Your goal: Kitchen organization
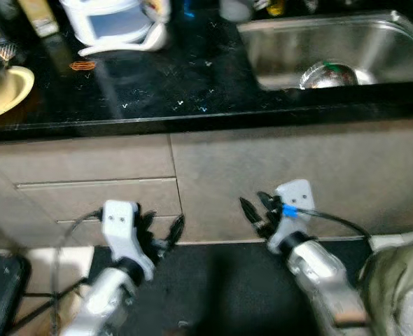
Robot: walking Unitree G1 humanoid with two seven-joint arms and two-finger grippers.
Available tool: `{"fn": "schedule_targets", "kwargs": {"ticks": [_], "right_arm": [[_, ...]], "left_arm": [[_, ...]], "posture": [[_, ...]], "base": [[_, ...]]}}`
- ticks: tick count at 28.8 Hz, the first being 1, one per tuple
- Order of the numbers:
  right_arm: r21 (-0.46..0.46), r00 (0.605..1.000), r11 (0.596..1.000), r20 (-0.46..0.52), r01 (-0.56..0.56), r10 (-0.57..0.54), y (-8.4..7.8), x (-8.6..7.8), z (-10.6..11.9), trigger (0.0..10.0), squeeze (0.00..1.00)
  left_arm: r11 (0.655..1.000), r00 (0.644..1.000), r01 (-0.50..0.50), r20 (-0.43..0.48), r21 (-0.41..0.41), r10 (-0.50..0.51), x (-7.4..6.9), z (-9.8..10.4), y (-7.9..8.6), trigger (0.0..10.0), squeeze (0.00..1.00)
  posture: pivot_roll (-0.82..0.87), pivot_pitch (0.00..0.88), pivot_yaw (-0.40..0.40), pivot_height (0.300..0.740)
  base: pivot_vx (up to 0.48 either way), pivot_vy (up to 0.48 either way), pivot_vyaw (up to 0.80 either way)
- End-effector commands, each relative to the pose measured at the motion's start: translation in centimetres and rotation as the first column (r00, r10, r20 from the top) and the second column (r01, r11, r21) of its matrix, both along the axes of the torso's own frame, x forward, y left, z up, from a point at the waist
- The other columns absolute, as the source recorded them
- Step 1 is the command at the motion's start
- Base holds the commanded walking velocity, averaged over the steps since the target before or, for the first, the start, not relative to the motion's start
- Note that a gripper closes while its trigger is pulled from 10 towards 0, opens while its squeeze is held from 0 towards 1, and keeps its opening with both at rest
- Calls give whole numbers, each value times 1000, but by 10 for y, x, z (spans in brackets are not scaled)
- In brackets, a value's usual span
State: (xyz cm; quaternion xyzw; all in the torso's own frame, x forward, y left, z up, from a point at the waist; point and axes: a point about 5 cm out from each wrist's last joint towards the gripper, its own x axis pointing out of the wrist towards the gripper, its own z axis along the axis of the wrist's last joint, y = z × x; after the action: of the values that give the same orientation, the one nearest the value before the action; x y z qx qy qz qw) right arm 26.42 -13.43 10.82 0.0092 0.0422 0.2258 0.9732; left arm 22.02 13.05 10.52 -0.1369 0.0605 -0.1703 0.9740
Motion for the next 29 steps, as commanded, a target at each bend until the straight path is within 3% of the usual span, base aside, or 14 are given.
{"fn": "schedule_targets", "kwargs": {"ticks": [1, 14, 23, 29], "right_arm": [[3, 1000, 1000, -25, -11, 11, 1, -2, -5, 10000, 0], [26, 999, 999, -22, -28, 29, 2, 2, -4, 10000, 0], [62, 999, 997, -4, -34, 35, 4, 13, 1, 10000, 0], [72, 1000, 997, -7, -27, 28, 3, 17, 2, 10000, 0]], "left_arm": [[1000, 999, 4, -32, -1, -5, -4, -6, 1, 10000, 0], [992, 995, -100, 15, 72, 99, 14, -1, 15, 10000, 0], [982, 995, -84, 63, 167, 75, 18, 2, 11, 10000, 0], [983, 994, -104, 53, 154, 97, 20, 0, 11, 10000, 0]], "posture": [[24, 98, 14, 740], [33, 76, -2, 740], [47, 61, -10, 740], [47, 66, -12, 740]], "base": [[0, 0, 794], [0, 0, 784], [0, 0, 747], [0, 0, 0]]}}
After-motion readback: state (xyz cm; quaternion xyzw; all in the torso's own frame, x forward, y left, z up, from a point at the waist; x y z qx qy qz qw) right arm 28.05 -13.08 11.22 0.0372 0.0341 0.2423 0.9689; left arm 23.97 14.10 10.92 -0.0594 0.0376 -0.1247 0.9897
